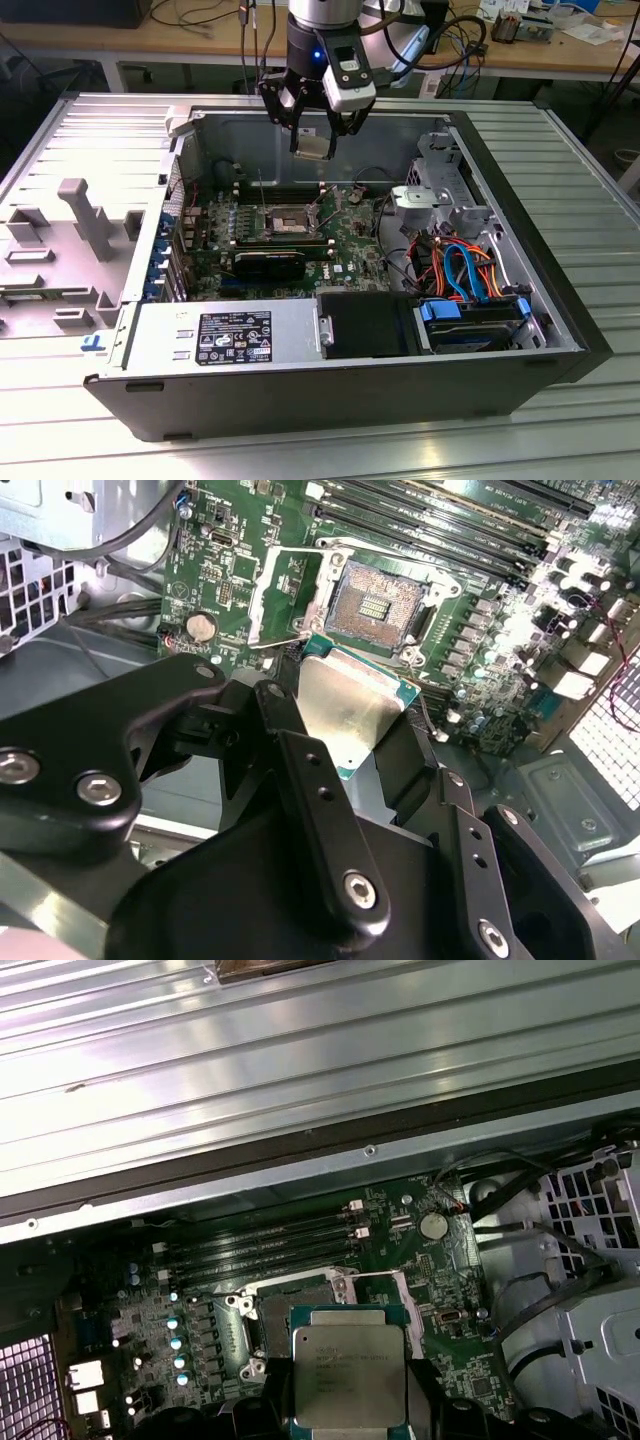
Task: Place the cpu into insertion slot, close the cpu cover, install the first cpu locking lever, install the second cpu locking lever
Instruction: 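Place the cpu into insertion slot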
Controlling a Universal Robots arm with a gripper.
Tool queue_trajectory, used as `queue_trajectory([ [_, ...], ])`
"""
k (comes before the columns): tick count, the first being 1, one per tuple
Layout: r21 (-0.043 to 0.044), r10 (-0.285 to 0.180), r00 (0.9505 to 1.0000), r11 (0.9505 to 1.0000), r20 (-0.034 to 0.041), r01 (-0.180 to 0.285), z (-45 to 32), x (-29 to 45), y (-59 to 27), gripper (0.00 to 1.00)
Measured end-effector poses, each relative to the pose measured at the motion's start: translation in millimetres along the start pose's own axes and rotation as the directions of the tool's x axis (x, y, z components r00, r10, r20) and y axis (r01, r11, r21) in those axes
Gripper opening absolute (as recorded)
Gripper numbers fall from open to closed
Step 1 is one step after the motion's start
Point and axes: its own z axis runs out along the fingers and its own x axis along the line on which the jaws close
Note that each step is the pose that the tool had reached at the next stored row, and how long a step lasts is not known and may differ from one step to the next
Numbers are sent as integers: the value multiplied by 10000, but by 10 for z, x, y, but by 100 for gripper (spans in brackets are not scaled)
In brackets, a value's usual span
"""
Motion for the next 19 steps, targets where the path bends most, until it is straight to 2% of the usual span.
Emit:
queue_trajectory([
  [19, 0, 419, 9991, 9991, 24, -419, 12, 0, -1, 54],
])
